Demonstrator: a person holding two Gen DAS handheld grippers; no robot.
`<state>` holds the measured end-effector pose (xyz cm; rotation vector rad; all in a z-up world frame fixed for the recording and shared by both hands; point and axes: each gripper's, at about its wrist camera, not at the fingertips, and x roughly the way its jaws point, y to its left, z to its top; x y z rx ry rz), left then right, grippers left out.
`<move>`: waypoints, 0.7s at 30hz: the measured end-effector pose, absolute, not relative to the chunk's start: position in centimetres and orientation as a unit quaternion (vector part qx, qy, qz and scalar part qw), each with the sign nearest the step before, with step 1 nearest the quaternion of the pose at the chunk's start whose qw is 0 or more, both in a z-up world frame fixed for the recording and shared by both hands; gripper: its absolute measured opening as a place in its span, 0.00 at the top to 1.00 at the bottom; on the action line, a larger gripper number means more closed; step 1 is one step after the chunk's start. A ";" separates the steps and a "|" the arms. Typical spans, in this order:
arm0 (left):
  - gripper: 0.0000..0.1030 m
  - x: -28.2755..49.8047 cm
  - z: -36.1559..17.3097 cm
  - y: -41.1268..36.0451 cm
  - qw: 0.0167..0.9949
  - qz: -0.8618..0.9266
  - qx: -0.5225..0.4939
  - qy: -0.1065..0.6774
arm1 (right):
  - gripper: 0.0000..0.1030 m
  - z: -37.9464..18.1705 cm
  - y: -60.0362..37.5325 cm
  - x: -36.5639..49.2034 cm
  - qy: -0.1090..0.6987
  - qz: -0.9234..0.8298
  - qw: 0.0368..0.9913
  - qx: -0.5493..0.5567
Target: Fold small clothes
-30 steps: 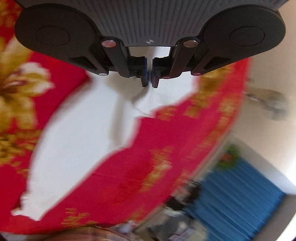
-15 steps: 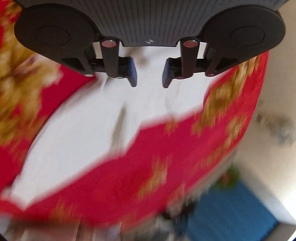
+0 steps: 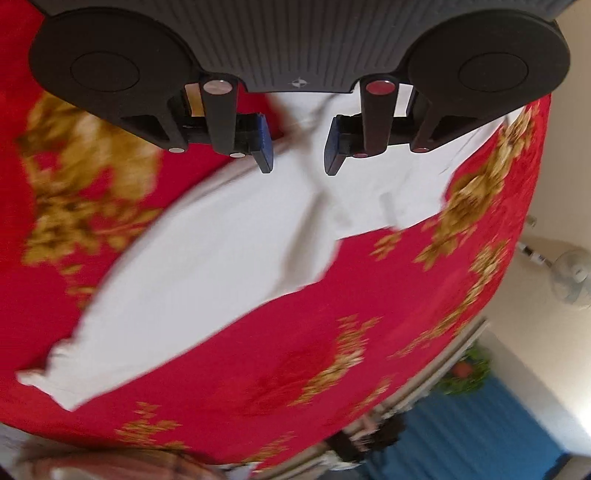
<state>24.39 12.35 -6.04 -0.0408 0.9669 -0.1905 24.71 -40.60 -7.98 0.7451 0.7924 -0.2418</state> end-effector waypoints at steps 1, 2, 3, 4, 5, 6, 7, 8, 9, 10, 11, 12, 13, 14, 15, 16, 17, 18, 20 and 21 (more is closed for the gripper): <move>0.69 24.4 -6.0 12.2 0.883 -0.094 -0.019 0.460 | 0.69 -8.2 -41.5 24.5 0.377 -0.123 0.846 0.356; 0.69 24.4 -5.9 12.0 0.885 -0.096 -0.018 0.456 | 0.69 -8.4 -42.5 24.1 0.376 -0.132 0.845 0.357; 0.69 24.5 -6.0 11.9 0.886 -0.097 -0.019 0.453 | 0.69 -8.5 -43.5 23.6 0.375 -0.140 0.843 0.358; 0.69 24.7 -6.2 11.9 0.887 -0.095 -0.020 0.452 | 0.69 -8.6 -44.4 23.3 0.375 -0.146 0.842 0.359; 0.69 24.9 -6.5 11.8 0.885 -0.092 -0.021 0.455 | 0.69 -8.7 -45.4 23.0 0.376 -0.151 0.841 0.360; 0.69 25.3 -7.1 11.8 0.881 -0.087 -0.017 0.465 | 0.69 -8.9 -46.1 22.8 0.376 -0.153 0.839 0.361; 0.69 25.6 -7.9 11.6 0.873 -0.079 -0.007 0.481 | 0.69 -9.1 -46.8 22.6 0.376 -0.155 0.838 0.363; 0.70 25.8 -8.6 11.4 0.865 -0.074 0.006 0.496 | 0.69 -9.2 -47.6 22.2 0.377 -0.158 0.836 0.365; 0.69 25.9 -9.0 11.0 0.864 -0.077 0.020 0.497 | 0.69 -9.3 -48.3 21.8 0.377 -0.160 0.835 0.368; 0.68 25.9 -8.9 10.5 0.865 -0.075 0.033 0.495 | 0.69 -9.3 -48.9 21.6 0.378 -0.162 0.833 0.371; 0.66 25.8 -8.6 10.2 0.866 -0.074 0.038 0.493 | 0.69 -9.4 -49.6 21.3 0.378 -0.163 0.830 0.376; 0.60 25.8 -8.2 10.0 0.869 -0.077 0.033 0.488 | 0.69 -9.4 -50.1 21.3 0.376 -0.165 0.828 0.381; 0.60 25.6 -7.8 10.0 0.873 -0.081 0.027 0.480 | 0.69 -9.4 -50.7 21.1 0.374 -0.169 0.826 0.385; 0.60 25.4 -7.1 9.9 0.879 -0.081 0.025 0.470 | 0.69 -9.4 -51.2 20.9 0.372 -0.176 0.825 0.388; 0.60 25.0 -6.3 9.8 0.887 -0.078 0.030 0.455 | 0.69 -9.3 -51.7 20.6 0.370 -0.182 0.823 0.391; 0.57 24.4 -5.4 9.5 0.896 -0.077 0.041 0.435 | 0.69 -9.2 -52.1 20.4 0.369 -0.186 0.819 0.397; 0.53 23.6 -4.4 9.4 0.905 -0.073 0.052 0.415 | 0.69 -9.1 -52.4 20.2 0.367 -0.187 0.815 0.407; 0.46 22.6 -3.3 9.3 0.913 -0.069 0.059 0.397 | 0.69 -8.9 -52.6 20.2 0.365 -0.184 0.813 0.414; 0.37 20.9 -1.3 9.4 0.923 -0.062 0.064 0.374 | 0.69 -8.1 -53.0 20.1 0.357 -0.177 0.815 0.422; 0.32 20.2 -0.3 9.4 0.925 -0.060 0.065 0.369 | 0.69 -7.7 -53.3 20.1 0.351 -0.174 0.819 0.420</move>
